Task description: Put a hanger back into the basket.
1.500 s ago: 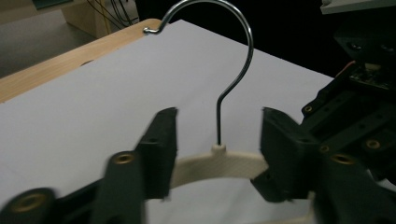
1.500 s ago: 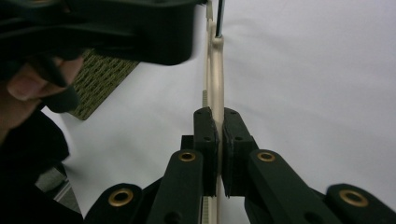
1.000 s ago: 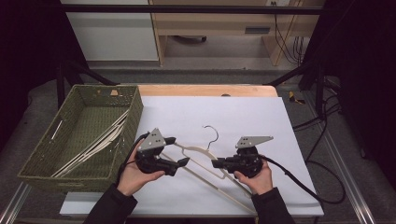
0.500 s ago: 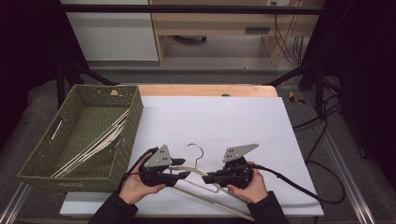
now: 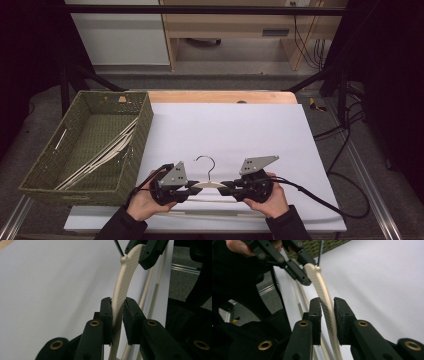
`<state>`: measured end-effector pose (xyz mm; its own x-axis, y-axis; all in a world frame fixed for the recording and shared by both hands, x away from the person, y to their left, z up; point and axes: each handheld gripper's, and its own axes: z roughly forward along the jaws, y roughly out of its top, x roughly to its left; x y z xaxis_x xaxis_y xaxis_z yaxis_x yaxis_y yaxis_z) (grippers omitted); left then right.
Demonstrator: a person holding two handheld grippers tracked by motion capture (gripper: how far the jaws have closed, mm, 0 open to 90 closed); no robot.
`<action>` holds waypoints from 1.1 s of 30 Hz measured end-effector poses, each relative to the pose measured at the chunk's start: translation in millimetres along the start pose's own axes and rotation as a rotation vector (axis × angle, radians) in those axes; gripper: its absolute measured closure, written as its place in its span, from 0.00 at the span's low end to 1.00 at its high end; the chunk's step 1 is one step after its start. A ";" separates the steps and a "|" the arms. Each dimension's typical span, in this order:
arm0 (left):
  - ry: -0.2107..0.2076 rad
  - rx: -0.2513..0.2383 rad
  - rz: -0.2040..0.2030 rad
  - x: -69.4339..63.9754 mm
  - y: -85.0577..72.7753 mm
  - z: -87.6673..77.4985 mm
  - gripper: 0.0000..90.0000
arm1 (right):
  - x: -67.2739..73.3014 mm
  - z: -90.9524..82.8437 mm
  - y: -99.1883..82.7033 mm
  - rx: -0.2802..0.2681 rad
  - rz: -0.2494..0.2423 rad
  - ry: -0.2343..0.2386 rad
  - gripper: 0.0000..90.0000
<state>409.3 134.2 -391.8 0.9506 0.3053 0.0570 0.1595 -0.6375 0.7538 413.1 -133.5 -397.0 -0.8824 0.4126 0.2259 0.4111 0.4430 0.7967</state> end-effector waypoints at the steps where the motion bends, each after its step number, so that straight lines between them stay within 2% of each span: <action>1: -0.004 0.000 -0.005 -0.8 0.2 0.0 0.88 | 0.1 0.3 -0.3 0.003 -0.001 -0.005 0.83; 7: -0.040 0.001 -0.007 -5.6 2.6 -1.6 0.94 | -0.2 2.7 -1.1 -0.015 -0.028 -0.048 0.69; 10: -0.058 -0.033 -0.036 -7.0 4.1 -4.1 0.96 | 1.1 -1.8 -0.3 -0.034 -0.046 -0.067 0.64; 12: -0.035 -0.058 -0.051 -8.8 5.3 -7.2 0.96 | 2.2 -6.9 0.9 -0.068 -0.063 -0.095 0.62; 15: 0.003 -0.082 -0.071 -9.0 6.2 -14.6 0.96 | 3.1 -16.3 1.6 -0.094 -0.075 -0.132 0.49; 17: 0.019 -0.102 -0.093 -8.3 6.5 -19.2 0.96 | 2.2 -22.1 0.9 -0.115 -0.063 -0.162 0.41; 20: 0.057 -0.129 -0.123 -7.4 6.9 -25.1 0.96 | -2.4 -32.2 -1.5 -0.151 -0.027 -0.198 0.34; 26: 0.137 -0.172 -0.172 -1.4 5.5 -38.2 0.96 | -12.9 -50.9 -10.2 -0.225 0.029 -0.308 0.19; 33: 0.190 -0.222 -0.188 2.3 11.5 -61.9 0.96 | -24.3 -70.9 -21.3 -0.267 0.089 -0.401 0.13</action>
<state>396.8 171.3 -342.5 0.8400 0.5426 0.0090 0.2454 -0.3948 0.8854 409.6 -209.4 -379.7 -0.6674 0.7369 0.1078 0.3617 0.1943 0.9118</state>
